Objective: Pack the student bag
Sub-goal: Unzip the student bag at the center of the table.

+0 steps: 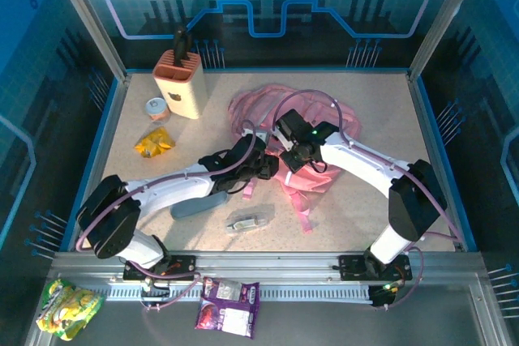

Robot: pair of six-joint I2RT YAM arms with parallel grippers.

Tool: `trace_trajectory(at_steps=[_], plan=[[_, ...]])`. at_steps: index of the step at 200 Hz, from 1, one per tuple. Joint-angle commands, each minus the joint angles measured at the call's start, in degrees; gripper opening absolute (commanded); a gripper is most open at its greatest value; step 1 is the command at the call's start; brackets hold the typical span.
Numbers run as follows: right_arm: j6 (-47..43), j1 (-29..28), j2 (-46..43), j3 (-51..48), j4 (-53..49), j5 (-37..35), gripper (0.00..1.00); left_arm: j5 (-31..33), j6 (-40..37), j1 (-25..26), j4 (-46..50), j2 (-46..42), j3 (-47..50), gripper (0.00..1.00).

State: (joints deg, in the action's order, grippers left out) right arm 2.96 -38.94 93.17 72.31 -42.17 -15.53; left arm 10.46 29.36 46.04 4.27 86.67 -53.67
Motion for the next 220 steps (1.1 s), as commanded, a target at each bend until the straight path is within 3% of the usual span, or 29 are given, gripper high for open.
trace_trajectory(at_steps=[1, 112, 166, 220], plan=[[1.63, 0.44, -3.30, 0.89, 1.90, 3.69, 0.00, 1.46, -8.56, 0.47, -2.16, 2.23, -1.99, 0.42], [3.10, 2.29, -4.22, -0.33, 4.41, 10.60, 0.00, 10.80, -14.46, 0.55, -6.46, 10.45, -5.91, 0.43], [3.13, 2.46, -4.31, -0.86, 4.73, 11.13, 0.00, 10.31, -17.03, -0.29, -7.33, 9.82, -6.17, 0.38], [3.27, 2.55, -4.44, -1.60, 4.76, 10.88, 0.00, 7.06, -17.33, -2.29, -6.98, 9.71, -6.81, 0.17]])
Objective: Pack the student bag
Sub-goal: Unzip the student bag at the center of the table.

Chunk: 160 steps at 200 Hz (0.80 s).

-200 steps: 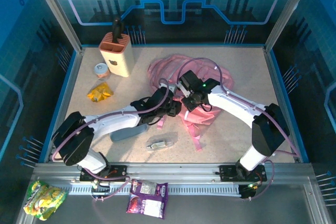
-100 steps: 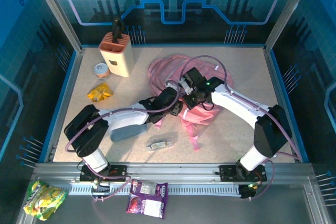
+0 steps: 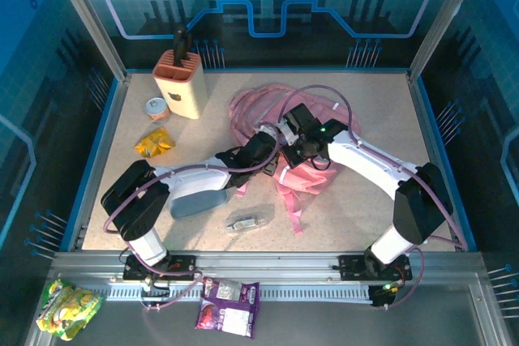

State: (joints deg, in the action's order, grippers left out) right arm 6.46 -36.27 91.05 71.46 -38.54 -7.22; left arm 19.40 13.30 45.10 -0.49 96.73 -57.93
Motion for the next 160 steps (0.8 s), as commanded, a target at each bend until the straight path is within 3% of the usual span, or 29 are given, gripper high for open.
trace_trajectory(at_steps=[1, 50, 160], plan=[[-0.22, -0.07, -2.30, -0.77, 1.16, 2.57, 0.00, -1.89, -1.26, -1.34, -2.23, -0.41, -2.50, 0.16], [0.49, 0.66, -3.22, -1.83, 0.76, 1.79, 0.00, -4.86, -1.71, -3.77, -1.73, -3.01, -1.13, 0.00], [3.39, 2.02, -5.52, -5.71, -1.03, -0.06, 0.00, -9.29, -2.88, -11.24, 2.16, -3.20, -0.82, 0.00]])
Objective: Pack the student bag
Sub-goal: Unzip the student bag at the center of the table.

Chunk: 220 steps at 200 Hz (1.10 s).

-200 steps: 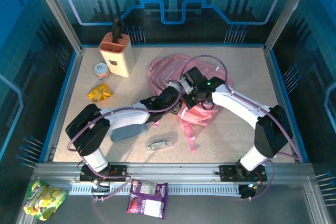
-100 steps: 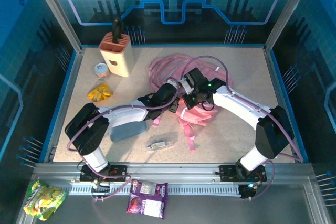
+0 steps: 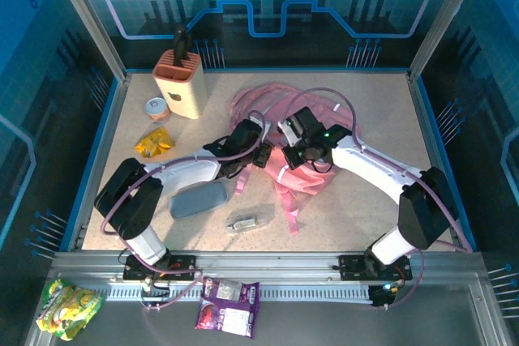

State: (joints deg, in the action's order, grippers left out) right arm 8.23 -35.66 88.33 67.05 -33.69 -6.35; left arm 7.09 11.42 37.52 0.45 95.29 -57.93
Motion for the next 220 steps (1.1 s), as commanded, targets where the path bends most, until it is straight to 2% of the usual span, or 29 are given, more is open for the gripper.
trace_trajectory(at_steps=[1, 48, 76, 100, 149, 160, 171, 192, 214, 220], plan=[[1.61, 1.40, -2.81, -1.30, -5.96, -1.07, 0.00, 3.01, -1.02, -3.67, 1.22, -1.81, -0.80, 0.00], [4.19, 3.99, -5.24, -3.35, -7.13, -4.75, 0.00, 3.04, 0.02, -5.44, 3.38, -2.46, -1.21, 0.00], [6.34, 7.07, -5.46, -3.68, -6.57, -7.25, 0.00, -3.22, 2.27, -4.52, 3.71, -3.38, -1.48, 0.00], [7.99, 10.99, -5.43, -3.59, -4.55, -7.47, 0.00, -4.39, 4.49, -1.40, 4.93, -4.20, -1.14, 0.00], [8.91, 18.38, -2.14, -2.01, 0.34, -3.97, 0.00, -3.10, 8.96, 10.15, 7.22, -2.26, -4.91, 0.00], [10.04, 19.55, -1.68, -1.23, -0.14, -3.84, 0.16, -2.79, 10.72, 11.82, 7.66, -0.58, -6.68, 0.00], [11.06, 20.32, -2.33, -1.81, 0.27, -0.46, 0.23, -1.24, 11.65, 13.19, 7.53, 1.03, -7.93, 0.00], [15.65, 20.31, -5.47, -3.30, -2.31, 4.56, 0.47, 1.15, 12.90, 13.46, 10.18, 4.18, -11.08, 0.00], [25.19, 20.88, -9.61, -7.22, -2.90, 10.92, 0.61, 1.83, 13.65, 13.55, 10.67, 5.34, -11.62, 0.00], [28.11, 20.74, -10.83, -9.09, -1.29, 14.74, 0.64, 1.79, 14.00, 13.61, 10.23, 5.10, -11.10, 0.00]])
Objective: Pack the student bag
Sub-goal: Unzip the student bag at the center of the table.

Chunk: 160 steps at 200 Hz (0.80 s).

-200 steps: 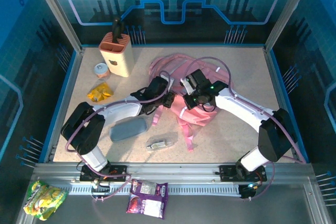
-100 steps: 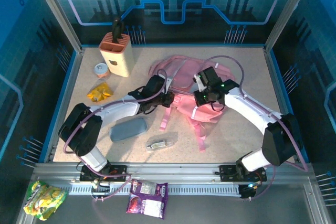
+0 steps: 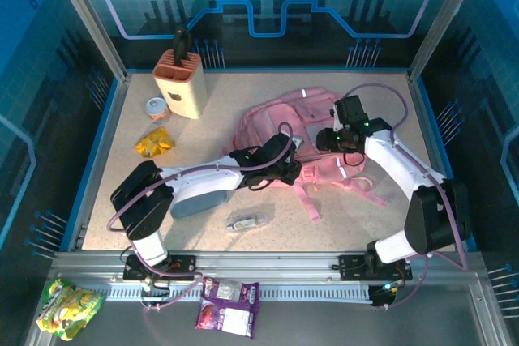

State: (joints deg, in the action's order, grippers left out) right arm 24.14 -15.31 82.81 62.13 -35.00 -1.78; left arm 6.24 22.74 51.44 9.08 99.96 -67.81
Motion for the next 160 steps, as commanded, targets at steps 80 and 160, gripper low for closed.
trace_trajectory(at_steps=[80, 160], plan=[[41.35, -3.78, -6.47, -14.29, 11.63, 9.36, 0.74, 1.52, 4.23, 0.49, 0.24, -1.00, 0.66, 0.00], [39.69, -3.66, -0.06, -13.17, 17.16, 5.24, 0.26, -0.20, 2.10, 1.38, 3.57, -0.53, -0.83, 0.00]])
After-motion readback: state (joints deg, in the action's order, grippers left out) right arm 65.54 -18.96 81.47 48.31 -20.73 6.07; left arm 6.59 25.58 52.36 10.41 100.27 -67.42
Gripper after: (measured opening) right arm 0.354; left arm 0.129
